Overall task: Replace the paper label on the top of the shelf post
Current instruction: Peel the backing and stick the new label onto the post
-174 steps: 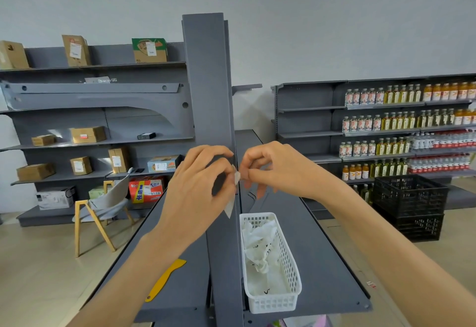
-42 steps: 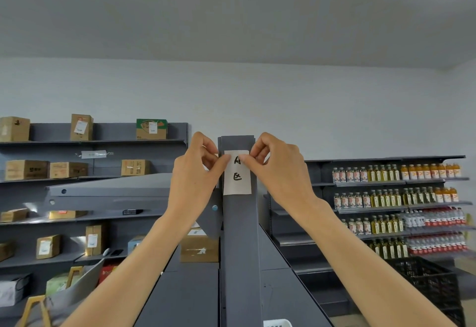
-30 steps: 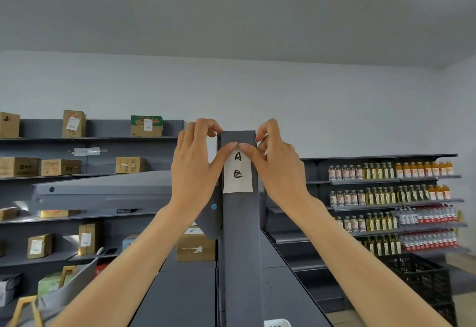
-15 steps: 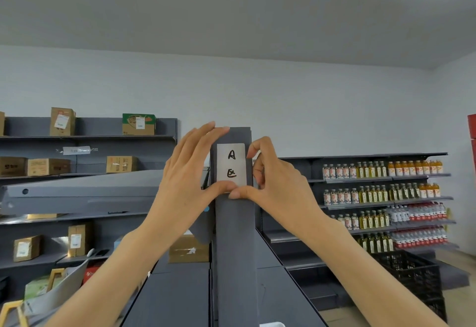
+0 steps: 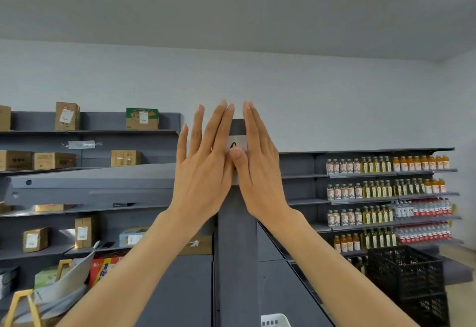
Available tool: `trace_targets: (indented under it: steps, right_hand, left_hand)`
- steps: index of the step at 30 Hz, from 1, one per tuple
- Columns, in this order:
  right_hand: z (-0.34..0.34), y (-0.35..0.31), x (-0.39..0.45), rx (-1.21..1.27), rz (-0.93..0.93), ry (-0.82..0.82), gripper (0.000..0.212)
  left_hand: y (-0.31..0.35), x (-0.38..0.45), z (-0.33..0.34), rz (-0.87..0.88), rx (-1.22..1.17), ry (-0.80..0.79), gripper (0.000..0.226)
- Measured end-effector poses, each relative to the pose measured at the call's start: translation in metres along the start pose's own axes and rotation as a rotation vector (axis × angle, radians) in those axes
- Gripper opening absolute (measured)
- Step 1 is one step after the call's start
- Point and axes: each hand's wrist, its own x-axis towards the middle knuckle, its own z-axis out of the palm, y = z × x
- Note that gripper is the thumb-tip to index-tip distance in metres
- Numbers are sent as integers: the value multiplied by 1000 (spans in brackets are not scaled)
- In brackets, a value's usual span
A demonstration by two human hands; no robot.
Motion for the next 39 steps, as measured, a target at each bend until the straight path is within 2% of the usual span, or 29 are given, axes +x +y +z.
trace_targets:
  steps: [11,16,33,39]
  right_hand:
    - [-10,4,-12,136,30,65,55]
    - [-10,0,-26,6,-66,23,59]
    - [-14,1,-38,-141,-38,-17,55]
    - [-25,-3,-39,-147,-29,-98,55]
  left_hand:
    - [-11,-9,-7,14,-55,98,50]
    - [-8,-28,-9,53,8,72,56]
    - [-11,-39,-6,38,60,-4,52]
    - [-8,-39,-12,30,54,-33,57]
